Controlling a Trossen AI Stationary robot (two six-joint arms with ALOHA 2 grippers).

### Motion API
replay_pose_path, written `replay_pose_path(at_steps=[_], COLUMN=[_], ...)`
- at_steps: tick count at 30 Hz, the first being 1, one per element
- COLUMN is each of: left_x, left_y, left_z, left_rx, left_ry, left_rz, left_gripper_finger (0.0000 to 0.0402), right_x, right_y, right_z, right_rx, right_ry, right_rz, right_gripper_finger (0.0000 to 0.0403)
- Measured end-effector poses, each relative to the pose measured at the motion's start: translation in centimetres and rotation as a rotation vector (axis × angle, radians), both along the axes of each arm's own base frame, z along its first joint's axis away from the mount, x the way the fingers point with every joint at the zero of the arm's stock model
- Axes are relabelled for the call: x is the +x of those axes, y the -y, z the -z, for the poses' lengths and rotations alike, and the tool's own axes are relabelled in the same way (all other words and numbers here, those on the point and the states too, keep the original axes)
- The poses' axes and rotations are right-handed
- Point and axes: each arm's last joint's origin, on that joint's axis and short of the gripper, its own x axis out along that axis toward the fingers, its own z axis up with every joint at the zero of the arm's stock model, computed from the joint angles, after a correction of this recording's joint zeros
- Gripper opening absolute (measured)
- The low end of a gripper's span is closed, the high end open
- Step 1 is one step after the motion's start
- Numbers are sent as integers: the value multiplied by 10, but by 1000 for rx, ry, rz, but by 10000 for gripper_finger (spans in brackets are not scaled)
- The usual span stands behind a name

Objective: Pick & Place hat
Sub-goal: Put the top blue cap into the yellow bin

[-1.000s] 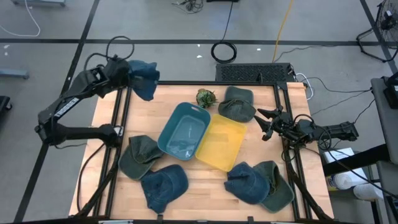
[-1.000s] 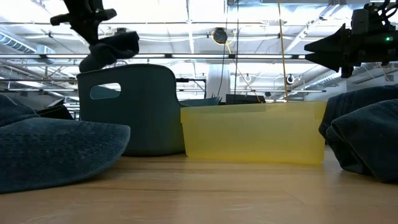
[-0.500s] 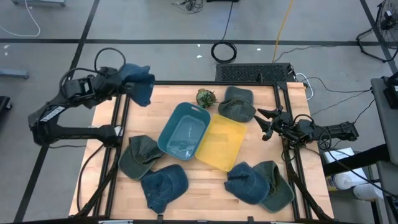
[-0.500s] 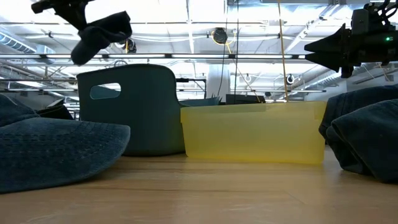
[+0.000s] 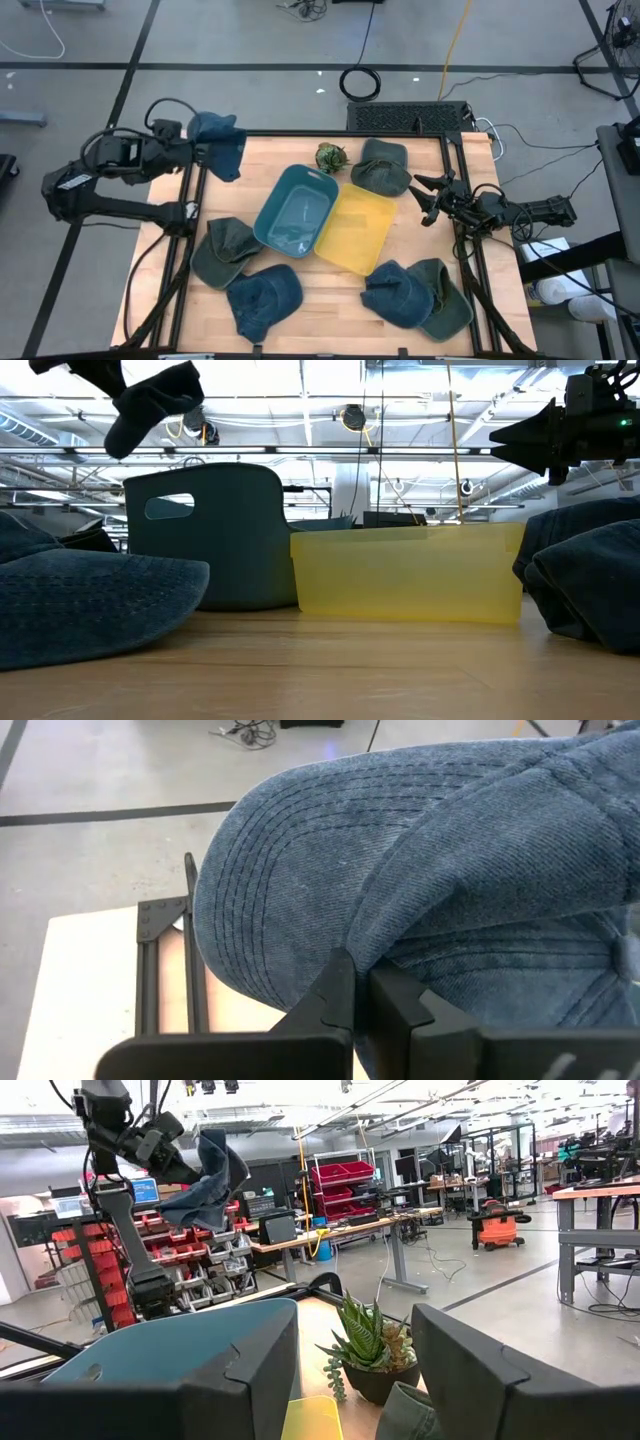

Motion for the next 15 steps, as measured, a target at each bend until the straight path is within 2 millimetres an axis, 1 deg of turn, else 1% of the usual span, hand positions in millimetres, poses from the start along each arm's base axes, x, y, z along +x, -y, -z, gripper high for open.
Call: replay_pose_path(at_steps=[15], left_x=[-8], left_y=[18], left_z=[3], left_rx=[-28], left_ry=[80], left_rz=[27], left_gripper_finger=[7], right_x=[0], right_y=[0], right_z=[0], right_rx=[0], right_ry=[0], right_rz=[0], right_gripper_finger=[187])
